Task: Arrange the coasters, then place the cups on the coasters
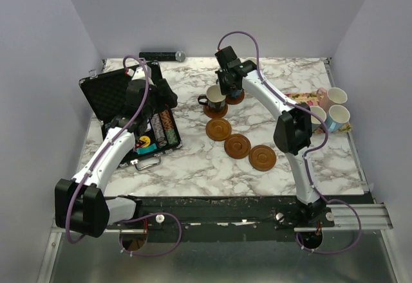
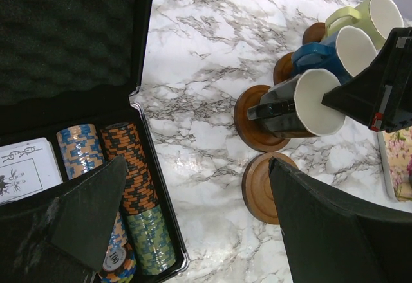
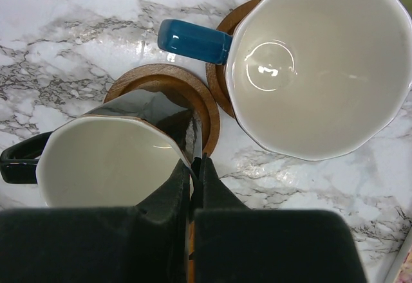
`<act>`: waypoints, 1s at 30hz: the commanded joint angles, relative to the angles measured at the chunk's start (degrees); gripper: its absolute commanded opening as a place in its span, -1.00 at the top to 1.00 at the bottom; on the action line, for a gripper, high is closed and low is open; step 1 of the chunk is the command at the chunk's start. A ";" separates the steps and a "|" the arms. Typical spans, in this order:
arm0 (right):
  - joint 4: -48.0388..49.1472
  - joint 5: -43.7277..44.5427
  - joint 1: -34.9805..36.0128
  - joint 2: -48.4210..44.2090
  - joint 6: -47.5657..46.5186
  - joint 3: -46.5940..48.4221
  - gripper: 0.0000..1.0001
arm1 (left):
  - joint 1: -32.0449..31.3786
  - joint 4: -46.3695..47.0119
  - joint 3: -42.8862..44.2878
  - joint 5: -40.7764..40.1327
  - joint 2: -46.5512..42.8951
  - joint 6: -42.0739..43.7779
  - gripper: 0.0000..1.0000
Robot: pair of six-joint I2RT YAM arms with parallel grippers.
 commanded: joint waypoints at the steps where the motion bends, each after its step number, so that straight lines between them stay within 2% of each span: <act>1: 0.48 -0.22 0.49 0.49 0.10 3.23 0.80 | 0.57 -0.49 -0.78 -0.70 -1.59 -0.70 -0.98; 23: 1.00 -1.10 0.49 -0.48 -0.51 3.32 -0.05 | 0.66 -0.32 -1.66 -0.87 -2.73 -0.79 -0.98; 30: 2.84 -2.24 0.49 -3.64 -1.04 2.70 -0.21 | 0.66 -0.32 -1.74 -0.87 -2.91 -0.52 -0.98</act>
